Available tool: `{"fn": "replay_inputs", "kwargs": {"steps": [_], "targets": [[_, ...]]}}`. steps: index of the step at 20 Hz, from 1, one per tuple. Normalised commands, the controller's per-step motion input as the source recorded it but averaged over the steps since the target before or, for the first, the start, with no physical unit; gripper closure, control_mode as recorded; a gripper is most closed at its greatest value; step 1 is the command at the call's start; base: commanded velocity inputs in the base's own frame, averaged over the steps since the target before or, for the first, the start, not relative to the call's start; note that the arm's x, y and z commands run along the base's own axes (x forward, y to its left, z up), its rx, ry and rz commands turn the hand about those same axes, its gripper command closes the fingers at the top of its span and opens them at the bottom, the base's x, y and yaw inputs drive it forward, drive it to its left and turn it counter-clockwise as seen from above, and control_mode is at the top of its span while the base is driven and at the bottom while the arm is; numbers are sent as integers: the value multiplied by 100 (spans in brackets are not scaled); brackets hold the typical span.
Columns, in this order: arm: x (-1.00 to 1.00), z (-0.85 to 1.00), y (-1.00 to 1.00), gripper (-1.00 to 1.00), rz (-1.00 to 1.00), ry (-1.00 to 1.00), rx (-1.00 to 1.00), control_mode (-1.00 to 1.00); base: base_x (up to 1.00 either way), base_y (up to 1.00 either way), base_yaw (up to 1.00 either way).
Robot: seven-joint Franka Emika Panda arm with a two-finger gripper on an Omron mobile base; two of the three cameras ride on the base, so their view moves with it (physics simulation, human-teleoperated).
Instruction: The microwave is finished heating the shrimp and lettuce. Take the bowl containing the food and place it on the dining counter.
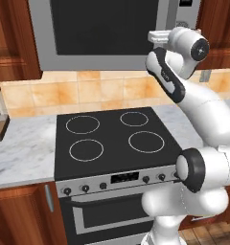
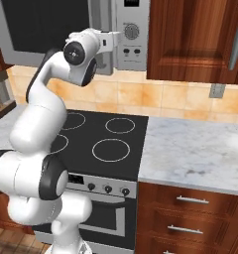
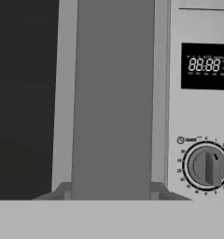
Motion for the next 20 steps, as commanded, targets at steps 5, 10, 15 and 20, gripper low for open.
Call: {"fn": "replay_inputs", "kwargs": {"steps": [5, 10, 15, 20], "targets": [[-100, 76, 33, 100, -3, 0, -2, -100, 0, 0, 0], [-100, 80, 52, 100, -10, 0, -6, -100, 0, 0, 0], [-100, 76, 49, 100, -9, 0, -4, -100, 0, 0, 0], [-100, 77, 50, 100, -5, 0, -3, -100, 0, 0, 0]]}}
